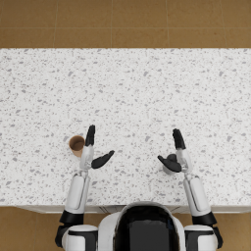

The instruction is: Pick up two cups and pour the berry on the right into the cup on the left

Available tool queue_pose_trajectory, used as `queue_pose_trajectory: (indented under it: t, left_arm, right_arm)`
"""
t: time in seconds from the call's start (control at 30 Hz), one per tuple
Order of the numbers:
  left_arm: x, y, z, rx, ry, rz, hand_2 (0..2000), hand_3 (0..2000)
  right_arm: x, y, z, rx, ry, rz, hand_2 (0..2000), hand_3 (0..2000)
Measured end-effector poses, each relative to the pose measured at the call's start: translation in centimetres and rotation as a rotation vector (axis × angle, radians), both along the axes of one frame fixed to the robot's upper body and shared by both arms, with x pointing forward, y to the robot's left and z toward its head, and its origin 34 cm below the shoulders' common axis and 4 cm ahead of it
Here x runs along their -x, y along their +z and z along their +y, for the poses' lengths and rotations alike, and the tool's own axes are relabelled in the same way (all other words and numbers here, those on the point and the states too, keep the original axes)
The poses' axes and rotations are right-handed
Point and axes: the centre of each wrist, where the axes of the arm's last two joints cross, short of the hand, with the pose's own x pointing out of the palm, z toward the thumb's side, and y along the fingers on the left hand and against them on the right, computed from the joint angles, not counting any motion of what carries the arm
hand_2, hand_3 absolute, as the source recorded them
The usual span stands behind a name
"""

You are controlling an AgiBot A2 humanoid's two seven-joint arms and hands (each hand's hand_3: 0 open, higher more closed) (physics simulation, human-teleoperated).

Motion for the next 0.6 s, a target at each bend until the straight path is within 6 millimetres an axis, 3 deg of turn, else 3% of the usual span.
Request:
queue_pose_trajectory:
  t: [0.33, 0.47, 0.6]
  left_arm:
    - [1.5, -1.6, 4.5, -0.214, 0.251, 0.015, 0, 0]
    - [1.9, -2.4, 5.4, -0.280, 0.312, 0.038, 0, 0]
    - [2.1, -3.9, 6.3, -0.304, 0.349, 0.099, 0, 0]
  right_arm:
    - [2.6, -0.3, -2.0, 0.243, -0.137, -0.062, 0, 0]
    - [3.5, -1.1, -2.5, 0.351, -0.171, -0.053, 0, 0]
    - [4.2, -3.5, -2.8, 0.401, -0.164, 0.041, 0, 0]
